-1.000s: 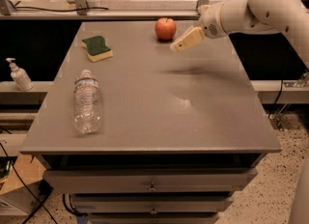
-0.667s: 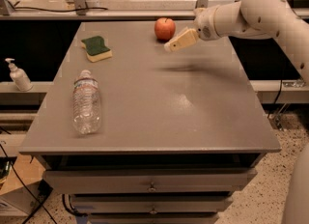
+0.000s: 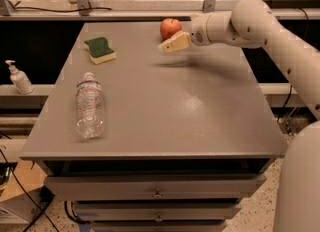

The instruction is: Pick apple

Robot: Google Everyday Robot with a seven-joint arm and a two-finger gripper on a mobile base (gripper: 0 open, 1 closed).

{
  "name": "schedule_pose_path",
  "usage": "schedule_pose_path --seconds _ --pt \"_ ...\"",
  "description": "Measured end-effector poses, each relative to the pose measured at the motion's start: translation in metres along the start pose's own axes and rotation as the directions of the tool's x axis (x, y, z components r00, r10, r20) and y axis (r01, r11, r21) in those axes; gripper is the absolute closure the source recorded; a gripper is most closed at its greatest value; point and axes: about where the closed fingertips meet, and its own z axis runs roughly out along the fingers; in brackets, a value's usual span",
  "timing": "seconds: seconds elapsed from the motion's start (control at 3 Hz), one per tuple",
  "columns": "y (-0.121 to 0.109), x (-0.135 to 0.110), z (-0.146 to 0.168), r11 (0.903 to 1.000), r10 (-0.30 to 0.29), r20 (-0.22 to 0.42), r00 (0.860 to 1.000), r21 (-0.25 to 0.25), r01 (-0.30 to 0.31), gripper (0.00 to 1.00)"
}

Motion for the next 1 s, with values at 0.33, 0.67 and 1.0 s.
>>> schedule_pose_path --seconds 0.33,0.67,1.0 --pt "-0.005 0.005 0.021 0.9995 0.031 0.005 1.000 -0.005 -0.031 0.00" --pt "-0.010 0.007 0.039 0.9988 0.047 0.006 0.999 -0.012 -0.047 0.00" --pt "-0.016 0.006 0.054 0.9980 0.061 0.019 0.998 -0.017 -0.060 0.18"
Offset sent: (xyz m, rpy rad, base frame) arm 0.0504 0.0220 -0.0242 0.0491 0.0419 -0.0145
